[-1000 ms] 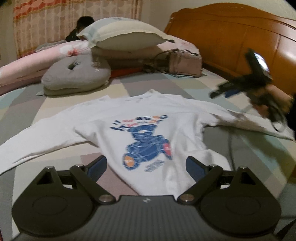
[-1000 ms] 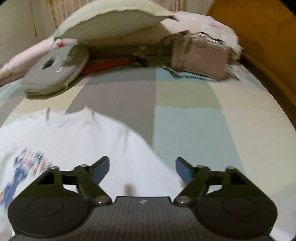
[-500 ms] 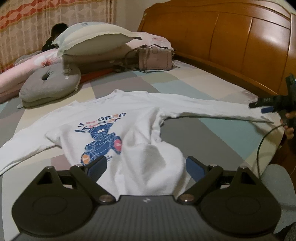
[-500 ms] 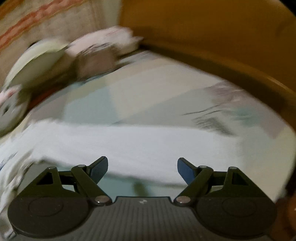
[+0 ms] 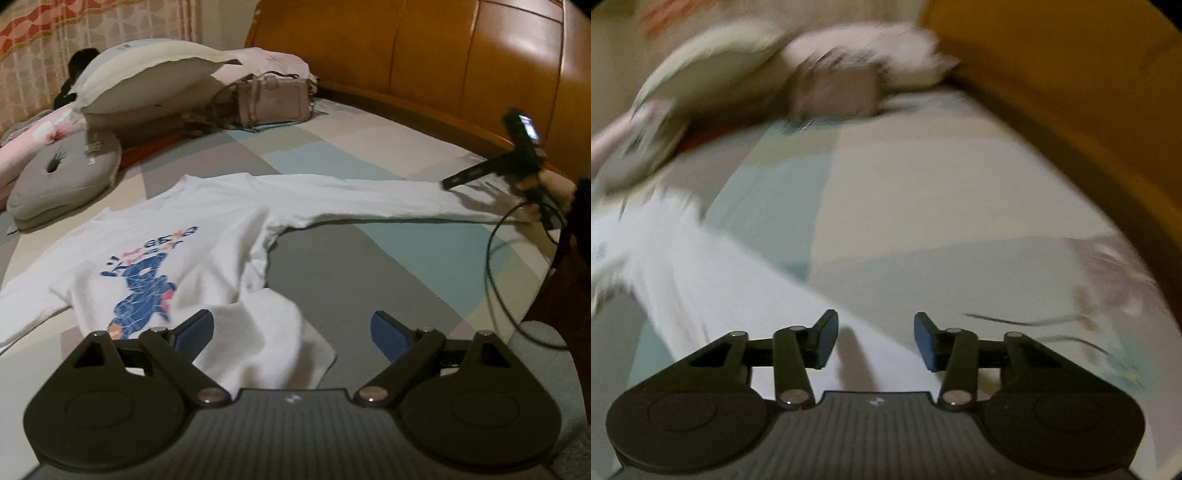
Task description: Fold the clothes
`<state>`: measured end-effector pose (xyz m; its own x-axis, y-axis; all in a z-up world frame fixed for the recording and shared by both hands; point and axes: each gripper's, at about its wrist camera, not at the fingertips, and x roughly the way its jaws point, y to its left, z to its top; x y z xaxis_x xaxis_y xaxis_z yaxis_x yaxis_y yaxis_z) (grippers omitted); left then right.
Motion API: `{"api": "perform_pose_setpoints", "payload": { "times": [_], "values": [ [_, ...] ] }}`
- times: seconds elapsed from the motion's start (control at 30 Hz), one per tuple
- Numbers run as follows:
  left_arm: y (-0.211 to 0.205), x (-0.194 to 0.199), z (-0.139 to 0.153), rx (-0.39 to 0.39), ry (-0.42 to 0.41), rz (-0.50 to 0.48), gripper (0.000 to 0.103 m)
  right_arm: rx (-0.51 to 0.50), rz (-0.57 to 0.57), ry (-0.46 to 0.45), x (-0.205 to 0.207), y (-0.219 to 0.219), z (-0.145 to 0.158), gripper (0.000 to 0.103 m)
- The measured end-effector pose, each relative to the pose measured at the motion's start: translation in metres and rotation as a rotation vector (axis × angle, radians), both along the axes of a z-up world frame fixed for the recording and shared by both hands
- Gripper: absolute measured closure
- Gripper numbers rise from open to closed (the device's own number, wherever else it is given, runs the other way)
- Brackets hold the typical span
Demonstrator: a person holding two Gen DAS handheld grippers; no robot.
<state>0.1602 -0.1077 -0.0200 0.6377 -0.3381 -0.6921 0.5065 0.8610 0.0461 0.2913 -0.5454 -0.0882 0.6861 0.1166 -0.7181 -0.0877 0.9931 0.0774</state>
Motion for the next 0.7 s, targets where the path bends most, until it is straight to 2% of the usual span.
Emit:
{"api": "perform_pose_setpoints", "payload": {
  "times": [0.07, 0.1, 0.37, 0.5, 0.6, 0.7],
  "values": [
    [-0.004, 0.001, -0.002, 0.011, 0.002, -0.011, 0.011, -0.022, -0.003, -0.011, 0.003, 0.004, 0.002, 0.068],
    [-0.006, 0.001, -0.003, 0.017, 0.002, -0.016, 0.011, -0.033, -0.005, -0.016, 0.005, 0.006, 0.003, 0.101],
    [-0.003, 0.006, -0.005, 0.005, 0.014, -0.012, 0.011, -0.122, -0.017, -0.059, 0.017, 0.021, 0.012, 0.101],
    [0.004, 0.008, -0.001, -0.018, 0.008, -0.022, 0.011, -0.149, 0.007, -0.084, 0.027, 0.036, 0.030, 0.094],
    [0.007, 0.012, 0.002, -0.027, -0.007, -0.020, 0.011, -0.035, 0.065, -0.113, 0.045, 0.055, 0.049, 0.083],
    [0.012, 0.015, 0.005, -0.044, -0.013, -0.015, 0.011, 0.023, 0.150, -0.111, 0.074, 0.091, 0.050, 0.082]
  ]
}}
